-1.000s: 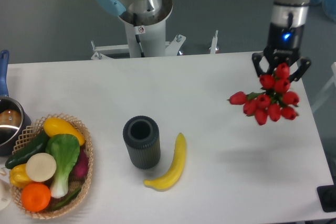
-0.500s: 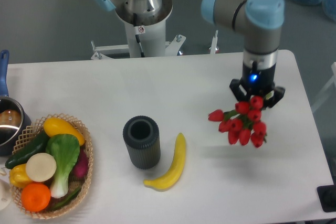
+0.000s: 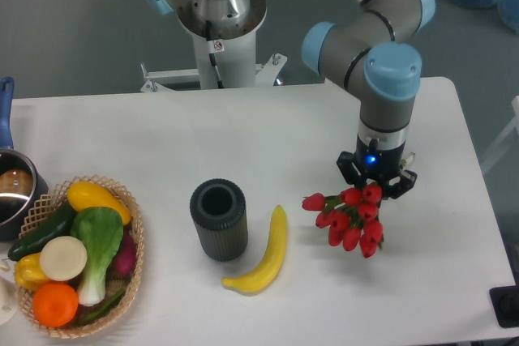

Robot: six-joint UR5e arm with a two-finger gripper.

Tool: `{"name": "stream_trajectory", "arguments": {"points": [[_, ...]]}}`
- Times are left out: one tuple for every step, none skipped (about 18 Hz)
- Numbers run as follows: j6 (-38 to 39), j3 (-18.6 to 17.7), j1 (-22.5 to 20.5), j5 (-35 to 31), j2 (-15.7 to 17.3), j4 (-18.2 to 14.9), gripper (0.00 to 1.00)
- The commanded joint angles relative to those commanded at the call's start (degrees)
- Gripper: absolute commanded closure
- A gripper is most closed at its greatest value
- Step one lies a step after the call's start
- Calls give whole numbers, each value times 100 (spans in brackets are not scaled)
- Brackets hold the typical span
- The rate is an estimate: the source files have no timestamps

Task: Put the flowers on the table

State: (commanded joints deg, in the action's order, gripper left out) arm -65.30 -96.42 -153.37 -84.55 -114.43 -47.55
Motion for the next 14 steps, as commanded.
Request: {"name": "stream_trajectory", "arguments": {"points": [[0,0,0,0,-35,-9,63],[0,0,0,0,-70,-9,63],[0,0,0,0,-114,0,63],[0,0,0,9,-149,0,63],[0,9,9,0,-176,-9,63],[0,17,17,0,-211,0,63],[9,26,18,0,-246,0,63],[9,70,18,0,-281,0,62],[9,114,18,0,-281,0,62],[9,175,18,0,-281,0,57],[0,219,18,9,-290,0,50],[0,237,9,9,-290,0,41],[0,255,9,9,-290,0,22],[-9,281,0,9,-281,9,9]]}}
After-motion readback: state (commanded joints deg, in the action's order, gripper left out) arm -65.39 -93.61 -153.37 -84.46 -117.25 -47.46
